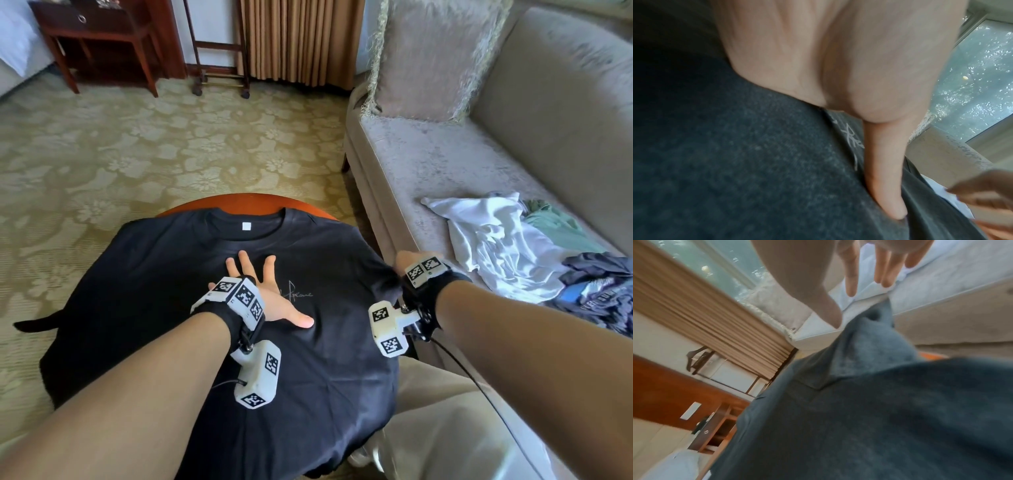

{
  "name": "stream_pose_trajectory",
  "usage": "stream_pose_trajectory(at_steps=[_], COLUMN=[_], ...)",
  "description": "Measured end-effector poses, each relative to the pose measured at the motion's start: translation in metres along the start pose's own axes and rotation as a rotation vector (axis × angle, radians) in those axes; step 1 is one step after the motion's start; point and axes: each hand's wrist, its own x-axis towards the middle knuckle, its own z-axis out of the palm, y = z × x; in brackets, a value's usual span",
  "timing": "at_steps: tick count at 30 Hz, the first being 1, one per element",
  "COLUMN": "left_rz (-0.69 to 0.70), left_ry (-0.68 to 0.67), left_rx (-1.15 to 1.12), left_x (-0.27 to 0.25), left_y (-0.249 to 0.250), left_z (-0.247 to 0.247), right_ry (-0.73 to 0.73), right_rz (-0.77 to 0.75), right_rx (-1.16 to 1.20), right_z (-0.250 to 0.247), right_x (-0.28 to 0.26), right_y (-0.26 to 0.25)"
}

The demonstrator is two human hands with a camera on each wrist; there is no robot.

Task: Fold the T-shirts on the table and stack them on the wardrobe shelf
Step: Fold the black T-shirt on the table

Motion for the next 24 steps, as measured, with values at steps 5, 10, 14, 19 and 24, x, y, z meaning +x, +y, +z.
stream_pose_trajectory(at_steps=[5, 10, 14, 19, 24], left_rz=[-0.001, 0.012, 0.12, 0.214, -0.1], left_ry=[0.005, 0.009, -0.038, 0.208, 0.567], left_rx=[0.012, -0.011, -0.317, -0.989, -1.098], left_x=[0.0, -0.004, -0.007, -0.028, -0.038], left_y=[0.002, 0.004, -0.013, -0.069, -0.169], left_z=[0.0, 0.001, -0.013, -0.057, -0.078], right_ry=[-0.08, -0.11, -0.096, -0.243, -0.486], right_rz=[-0.264, -0.304, -0.206, -0.462, -0.606], right_rx=[-0.106, -0.474, -0.669, -0.687, -0.726], right_z=[0.041, 0.065, 0.06, 0.126, 0.195], right_x=[-0.015, -0.02, -0.048, -0.117, -0.185], right_y=[-0.036, -0.031, -0.064, -0.114, -0.131])
